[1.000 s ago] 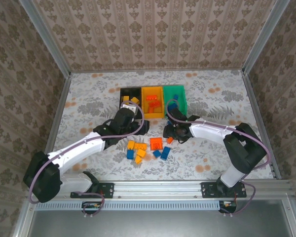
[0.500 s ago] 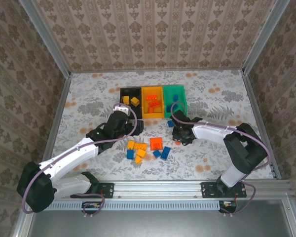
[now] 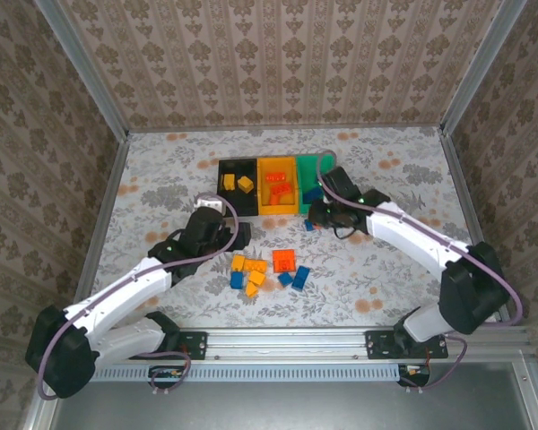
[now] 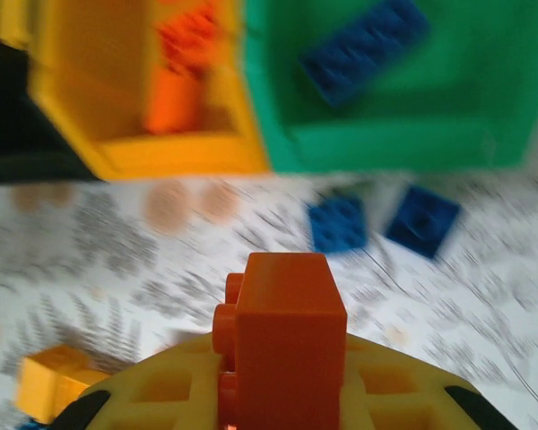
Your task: Sort the legos into containers by color
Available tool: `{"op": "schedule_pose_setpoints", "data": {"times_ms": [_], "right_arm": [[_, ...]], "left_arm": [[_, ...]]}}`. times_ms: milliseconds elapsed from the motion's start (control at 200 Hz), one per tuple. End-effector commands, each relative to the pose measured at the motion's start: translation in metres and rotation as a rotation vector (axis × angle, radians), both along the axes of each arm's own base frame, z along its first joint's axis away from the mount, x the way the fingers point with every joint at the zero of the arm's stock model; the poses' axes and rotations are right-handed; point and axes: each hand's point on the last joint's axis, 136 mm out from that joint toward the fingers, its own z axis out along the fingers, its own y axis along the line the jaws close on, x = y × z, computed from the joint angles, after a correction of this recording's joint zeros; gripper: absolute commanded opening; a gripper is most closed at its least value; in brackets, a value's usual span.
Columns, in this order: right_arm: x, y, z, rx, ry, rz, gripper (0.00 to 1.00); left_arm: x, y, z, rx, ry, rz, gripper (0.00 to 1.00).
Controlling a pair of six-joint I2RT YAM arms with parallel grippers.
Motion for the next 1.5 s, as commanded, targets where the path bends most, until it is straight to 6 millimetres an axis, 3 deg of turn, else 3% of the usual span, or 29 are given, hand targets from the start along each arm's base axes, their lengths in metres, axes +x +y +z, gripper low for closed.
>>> {"op": "schedule_pose_setpoints", "data": {"times_ms": [0,150,330,465,585,680,760,865,1170,1305,1495], "right_arm": [[0.025,0.031,0.001,-0.014,-0.012,0.077,0.13],[0.075,0.058,-0.004,-0.052,-0.040,0.072,0.14],[0.113,0.067,-0.021,-0.137,-0.029,0.046,0.15],[0.131,0.070,-0.031,-0.173,-0.028,0.024,0.18],[0.141,0.078,-0.030,-0.156,-0.038,0.025,0.34],[0.145,0.083,-0.017,-0.125,-0.065,0.027,0.50],[0.144,0.084,-0.004,-0.111,-0.087,0.028,0.58],[0.132,0.079,0.006,-0.083,-0.096,0.025,0.60],[0.078,0.052,-0.002,-0.032,-0.071,0.012,0.61],[0.065,0.042,-0.004,-0.028,-0.073,0.002,0.62],[0.058,0.036,-0.003,-0.030,-0.076,-0.001,0.62]], "left_arm": [[-0.006,0.006,-0.005,-0.006,0.029,0.009,1.00],[-0.012,0.009,-0.010,0.017,0.063,0.000,1.00],[-0.018,0.014,-0.014,0.018,0.083,0.005,1.00],[-0.019,0.015,-0.018,0.016,0.097,0.006,1.00],[-0.021,0.013,-0.022,0.021,0.117,-0.010,1.00],[-0.021,0.011,-0.023,0.032,0.127,-0.026,1.00],[-0.021,0.009,-0.024,0.035,0.134,-0.040,0.99],[-0.026,0.000,-0.031,0.046,0.179,-0.096,0.94],[-0.053,-0.022,-0.081,0.210,0.380,-0.226,0.88],[-0.047,-0.019,-0.094,0.257,0.373,-0.198,0.82],[-0.040,-0.007,-0.093,0.276,0.341,-0.132,0.71]]}}
